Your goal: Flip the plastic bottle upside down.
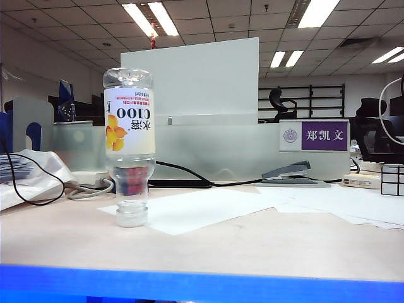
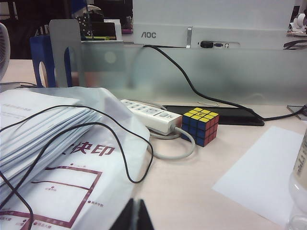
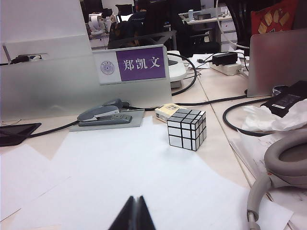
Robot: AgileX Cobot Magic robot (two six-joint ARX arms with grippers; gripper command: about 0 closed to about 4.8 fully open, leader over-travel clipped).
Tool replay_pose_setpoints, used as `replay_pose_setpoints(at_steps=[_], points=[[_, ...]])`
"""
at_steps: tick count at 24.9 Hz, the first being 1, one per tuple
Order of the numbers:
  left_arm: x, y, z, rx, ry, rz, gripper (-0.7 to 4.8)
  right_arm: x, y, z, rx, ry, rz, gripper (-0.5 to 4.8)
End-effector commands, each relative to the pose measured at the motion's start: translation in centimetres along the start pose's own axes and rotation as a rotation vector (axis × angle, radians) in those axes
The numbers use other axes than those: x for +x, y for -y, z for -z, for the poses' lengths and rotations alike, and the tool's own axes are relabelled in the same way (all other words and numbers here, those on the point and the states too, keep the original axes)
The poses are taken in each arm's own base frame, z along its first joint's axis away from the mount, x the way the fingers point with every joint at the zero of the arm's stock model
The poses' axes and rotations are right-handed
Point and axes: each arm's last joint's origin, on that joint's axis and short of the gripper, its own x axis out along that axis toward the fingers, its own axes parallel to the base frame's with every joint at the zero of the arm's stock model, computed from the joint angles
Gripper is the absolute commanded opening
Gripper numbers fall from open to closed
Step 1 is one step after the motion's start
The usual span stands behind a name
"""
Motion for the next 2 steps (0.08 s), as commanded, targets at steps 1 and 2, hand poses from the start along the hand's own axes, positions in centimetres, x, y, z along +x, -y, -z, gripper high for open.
replay_pose_setpoints(at_steps=[1,2], points=[[-0.01,0.01,-0.15,-0.002,0.013,0.003,-0.04,0.04,0.01,0.15,0.0,0.003,-0.003,0.0],[-0.01,0.01,-0.14,-0.002,0.013,0.003,-0.04,0.04,0.01,0.15,0.0,0.003,-0.003,0.0]])
